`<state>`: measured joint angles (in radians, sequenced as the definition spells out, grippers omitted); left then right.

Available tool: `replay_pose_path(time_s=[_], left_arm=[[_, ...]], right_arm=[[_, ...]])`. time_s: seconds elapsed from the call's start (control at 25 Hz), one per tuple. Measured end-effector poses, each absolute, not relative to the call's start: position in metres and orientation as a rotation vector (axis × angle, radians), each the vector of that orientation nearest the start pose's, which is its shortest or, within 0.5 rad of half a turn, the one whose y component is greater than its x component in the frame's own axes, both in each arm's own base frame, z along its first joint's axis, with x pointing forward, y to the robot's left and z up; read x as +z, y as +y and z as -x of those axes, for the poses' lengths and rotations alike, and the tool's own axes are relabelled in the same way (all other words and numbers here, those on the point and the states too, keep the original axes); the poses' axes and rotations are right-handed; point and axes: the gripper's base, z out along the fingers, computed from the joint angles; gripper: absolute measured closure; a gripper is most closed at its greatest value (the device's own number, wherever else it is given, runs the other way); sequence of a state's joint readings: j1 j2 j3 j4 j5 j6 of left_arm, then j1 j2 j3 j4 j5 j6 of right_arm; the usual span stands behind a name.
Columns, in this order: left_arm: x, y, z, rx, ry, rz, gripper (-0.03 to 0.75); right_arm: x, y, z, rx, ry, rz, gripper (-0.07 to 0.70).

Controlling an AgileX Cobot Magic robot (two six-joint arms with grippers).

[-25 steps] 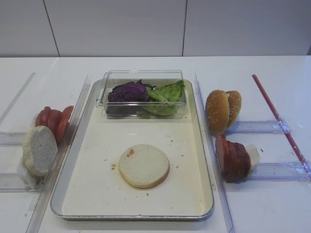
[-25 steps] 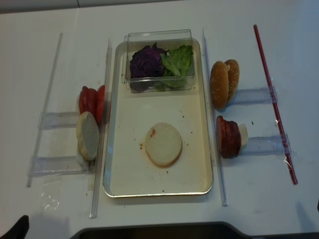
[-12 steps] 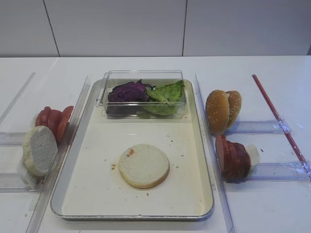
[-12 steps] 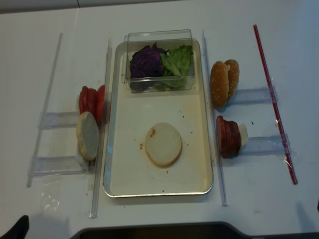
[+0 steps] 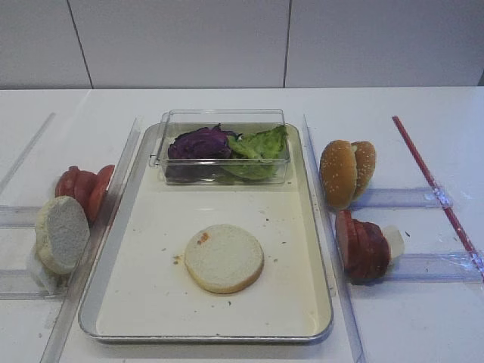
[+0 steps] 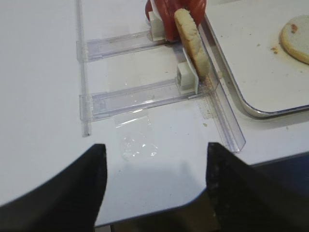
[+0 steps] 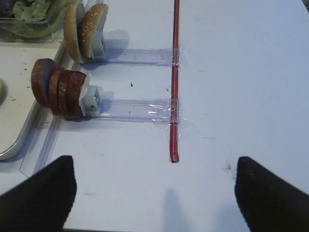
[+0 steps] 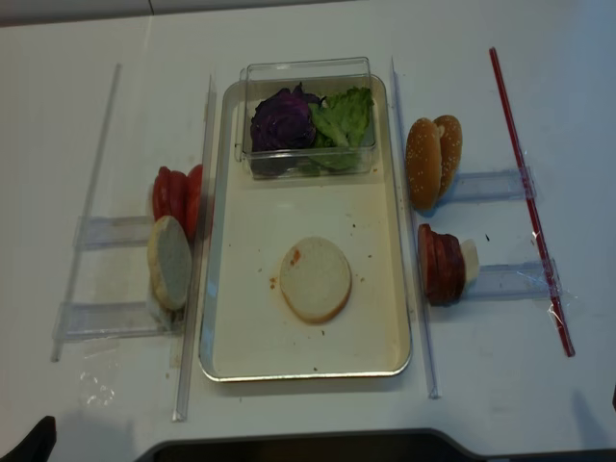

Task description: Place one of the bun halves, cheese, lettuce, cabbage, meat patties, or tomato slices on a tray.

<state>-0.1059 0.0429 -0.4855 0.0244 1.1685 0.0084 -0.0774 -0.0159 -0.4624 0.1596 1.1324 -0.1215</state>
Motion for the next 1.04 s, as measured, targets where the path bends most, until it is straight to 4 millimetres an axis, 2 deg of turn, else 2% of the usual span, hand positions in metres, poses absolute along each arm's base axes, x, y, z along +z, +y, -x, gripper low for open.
replay_pose_path(time_s=[1.04], left_arm=[[0.2651,0.0023,0.002,-0.024,2.206,-0.124,0.265]], right_arm=[[0.262,0.0136,0.0059,0.077,2.126,0.059,-0.056]])
